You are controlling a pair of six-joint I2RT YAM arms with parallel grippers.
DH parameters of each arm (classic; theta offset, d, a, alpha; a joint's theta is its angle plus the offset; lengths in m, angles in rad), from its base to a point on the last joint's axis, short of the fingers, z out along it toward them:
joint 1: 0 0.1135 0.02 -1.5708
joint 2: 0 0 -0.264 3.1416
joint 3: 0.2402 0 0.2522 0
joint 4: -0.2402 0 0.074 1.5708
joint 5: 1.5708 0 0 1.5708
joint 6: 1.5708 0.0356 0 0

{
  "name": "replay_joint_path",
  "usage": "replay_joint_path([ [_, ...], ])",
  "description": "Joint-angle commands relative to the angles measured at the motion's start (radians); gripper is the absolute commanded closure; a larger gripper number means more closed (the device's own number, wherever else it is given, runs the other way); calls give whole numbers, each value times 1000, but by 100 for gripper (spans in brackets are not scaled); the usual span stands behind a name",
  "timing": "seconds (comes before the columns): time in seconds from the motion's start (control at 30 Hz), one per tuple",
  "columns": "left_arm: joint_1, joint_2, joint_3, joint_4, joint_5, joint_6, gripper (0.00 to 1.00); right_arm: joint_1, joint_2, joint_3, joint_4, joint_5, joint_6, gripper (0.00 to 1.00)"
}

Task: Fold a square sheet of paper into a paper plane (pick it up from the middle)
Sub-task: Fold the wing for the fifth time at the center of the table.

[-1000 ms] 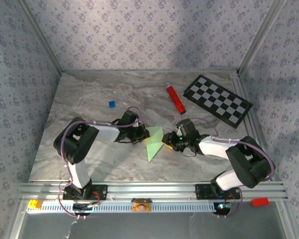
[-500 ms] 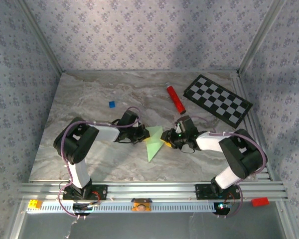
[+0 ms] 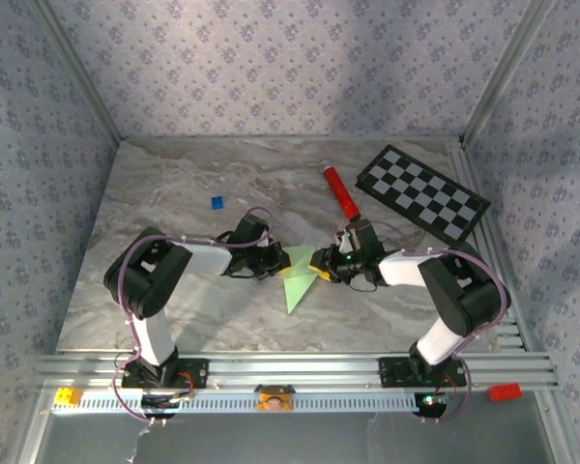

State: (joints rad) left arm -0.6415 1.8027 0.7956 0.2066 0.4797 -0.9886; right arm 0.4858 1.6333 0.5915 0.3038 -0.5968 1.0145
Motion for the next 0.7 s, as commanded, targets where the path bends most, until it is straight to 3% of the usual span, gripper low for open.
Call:
replay_joint_path([
  [0.0,3,18,3,-57,-14,25,93,-10,26,46,-1,-77,-70,66],
  [0.37,4,20,2,-56,-15,27,93,-42,83,89,-25,-136,-122,66],
  [0.67,3,12,2,-64,-20,26,93,-41,62,81,-117,-81,-103,65],
])
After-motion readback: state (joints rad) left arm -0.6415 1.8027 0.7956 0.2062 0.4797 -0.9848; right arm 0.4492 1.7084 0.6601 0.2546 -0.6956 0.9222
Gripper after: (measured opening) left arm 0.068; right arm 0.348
